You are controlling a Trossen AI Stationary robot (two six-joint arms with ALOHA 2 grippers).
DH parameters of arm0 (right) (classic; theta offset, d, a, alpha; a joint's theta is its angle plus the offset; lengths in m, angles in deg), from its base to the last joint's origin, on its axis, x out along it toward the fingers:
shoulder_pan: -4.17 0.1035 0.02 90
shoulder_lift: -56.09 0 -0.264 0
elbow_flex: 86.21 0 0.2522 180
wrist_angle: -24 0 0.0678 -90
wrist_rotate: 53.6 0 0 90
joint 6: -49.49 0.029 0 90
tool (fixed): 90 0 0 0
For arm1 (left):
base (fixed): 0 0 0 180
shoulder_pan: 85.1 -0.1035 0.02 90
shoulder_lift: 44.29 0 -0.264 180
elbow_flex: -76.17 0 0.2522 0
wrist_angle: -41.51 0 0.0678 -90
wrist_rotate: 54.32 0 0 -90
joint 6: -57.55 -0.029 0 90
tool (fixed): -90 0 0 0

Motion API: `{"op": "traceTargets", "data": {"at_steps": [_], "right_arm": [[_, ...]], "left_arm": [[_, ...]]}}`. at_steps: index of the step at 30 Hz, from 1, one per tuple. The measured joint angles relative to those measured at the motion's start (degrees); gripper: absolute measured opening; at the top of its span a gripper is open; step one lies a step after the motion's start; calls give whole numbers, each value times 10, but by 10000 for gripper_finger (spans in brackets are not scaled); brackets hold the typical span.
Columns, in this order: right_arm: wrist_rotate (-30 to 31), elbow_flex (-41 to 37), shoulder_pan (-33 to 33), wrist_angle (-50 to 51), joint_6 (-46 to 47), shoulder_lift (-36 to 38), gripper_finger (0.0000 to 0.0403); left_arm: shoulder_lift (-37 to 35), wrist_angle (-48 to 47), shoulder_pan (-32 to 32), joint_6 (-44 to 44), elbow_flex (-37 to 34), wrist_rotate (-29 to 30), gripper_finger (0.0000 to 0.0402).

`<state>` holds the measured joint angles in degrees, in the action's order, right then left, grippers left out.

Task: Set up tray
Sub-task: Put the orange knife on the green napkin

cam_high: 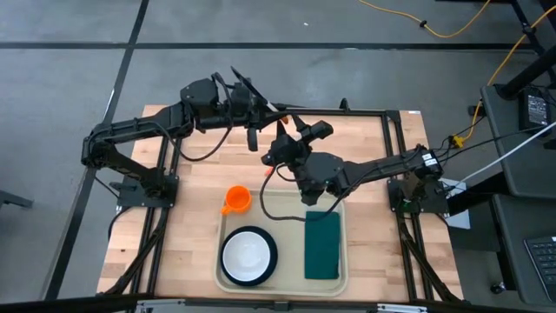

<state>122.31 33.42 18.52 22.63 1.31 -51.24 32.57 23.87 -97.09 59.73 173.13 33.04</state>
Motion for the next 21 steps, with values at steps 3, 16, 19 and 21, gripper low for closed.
{"op": "traceTargets", "data": {"at_steps": [3, 16, 19, 21], "right_arm": [[0, 0, -4, 2, 0, -3, 212], [-2, 0, -14, 4, -1, -10, 162], [0, 0, -14, 4, -2, -10, 129], [0, 0, -14, 3, -2, -10, 102]], "left_arm": [[0, 5, 0, 0, 0, -5, 40], [0, 14, -2, 0, 0, -4, 40], [0, 12, -2, -6, 0, 3, 40], [0, 13, -2, -9, 0, 6, 40]]}}
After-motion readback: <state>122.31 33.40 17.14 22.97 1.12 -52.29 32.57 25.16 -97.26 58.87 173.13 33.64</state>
